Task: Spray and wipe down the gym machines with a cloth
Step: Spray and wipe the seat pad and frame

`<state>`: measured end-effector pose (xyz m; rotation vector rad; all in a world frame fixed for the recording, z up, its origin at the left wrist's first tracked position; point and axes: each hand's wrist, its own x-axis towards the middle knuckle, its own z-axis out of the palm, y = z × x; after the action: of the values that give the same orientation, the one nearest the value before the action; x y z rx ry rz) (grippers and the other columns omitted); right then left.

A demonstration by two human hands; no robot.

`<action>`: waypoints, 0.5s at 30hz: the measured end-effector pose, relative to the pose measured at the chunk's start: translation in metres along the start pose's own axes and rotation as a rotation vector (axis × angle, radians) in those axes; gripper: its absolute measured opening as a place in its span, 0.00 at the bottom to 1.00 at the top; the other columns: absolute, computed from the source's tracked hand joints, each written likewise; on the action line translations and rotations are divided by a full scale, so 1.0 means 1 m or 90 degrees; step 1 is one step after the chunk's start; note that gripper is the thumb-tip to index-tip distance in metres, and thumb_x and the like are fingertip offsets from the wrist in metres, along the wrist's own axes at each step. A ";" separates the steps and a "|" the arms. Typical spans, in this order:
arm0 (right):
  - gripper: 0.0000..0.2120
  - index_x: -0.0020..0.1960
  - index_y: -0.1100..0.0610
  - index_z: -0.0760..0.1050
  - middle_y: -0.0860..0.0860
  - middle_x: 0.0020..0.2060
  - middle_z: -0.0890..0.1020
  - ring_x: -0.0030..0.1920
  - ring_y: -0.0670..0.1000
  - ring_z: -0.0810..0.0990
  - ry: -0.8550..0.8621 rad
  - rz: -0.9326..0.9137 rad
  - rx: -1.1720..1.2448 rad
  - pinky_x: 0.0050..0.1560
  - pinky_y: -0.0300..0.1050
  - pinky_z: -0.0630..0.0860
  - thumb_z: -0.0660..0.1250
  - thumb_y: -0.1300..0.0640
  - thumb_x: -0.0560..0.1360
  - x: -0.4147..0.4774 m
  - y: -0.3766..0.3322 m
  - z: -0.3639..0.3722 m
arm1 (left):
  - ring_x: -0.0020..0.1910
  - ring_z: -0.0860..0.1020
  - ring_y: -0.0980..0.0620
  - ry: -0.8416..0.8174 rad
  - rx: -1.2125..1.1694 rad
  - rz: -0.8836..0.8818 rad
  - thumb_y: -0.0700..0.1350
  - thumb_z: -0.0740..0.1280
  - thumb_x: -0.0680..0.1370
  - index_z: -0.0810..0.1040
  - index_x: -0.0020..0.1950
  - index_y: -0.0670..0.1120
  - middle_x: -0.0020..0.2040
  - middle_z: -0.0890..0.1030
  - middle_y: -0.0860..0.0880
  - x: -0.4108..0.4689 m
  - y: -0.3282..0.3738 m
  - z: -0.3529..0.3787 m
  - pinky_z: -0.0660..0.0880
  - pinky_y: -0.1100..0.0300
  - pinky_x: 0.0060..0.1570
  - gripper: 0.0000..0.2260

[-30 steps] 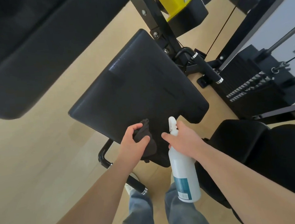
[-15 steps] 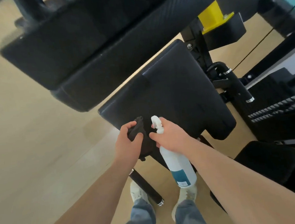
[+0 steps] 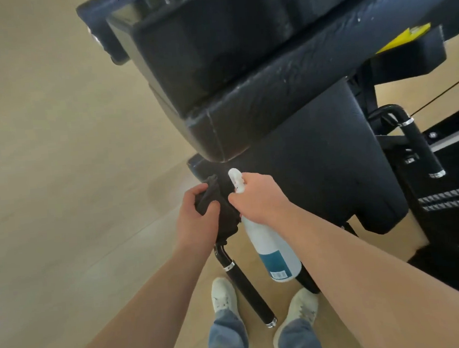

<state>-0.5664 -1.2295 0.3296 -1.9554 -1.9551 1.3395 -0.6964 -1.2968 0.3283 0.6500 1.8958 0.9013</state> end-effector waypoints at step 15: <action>0.08 0.44 0.53 0.74 0.48 0.39 0.79 0.40 0.50 0.81 0.070 0.052 0.019 0.41 0.43 0.80 0.66 0.49 0.78 0.021 0.067 -0.056 | 0.48 0.81 0.52 -0.039 0.040 0.019 0.44 0.67 0.82 0.73 0.65 0.60 0.52 0.79 0.56 -0.010 0.015 0.063 0.85 0.51 0.43 0.15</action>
<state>-0.4847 -1.1956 0.3135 -2.0680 -1.8159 1.2420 -0.6344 -1.2752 0.3254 0.7381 1.8708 0.8341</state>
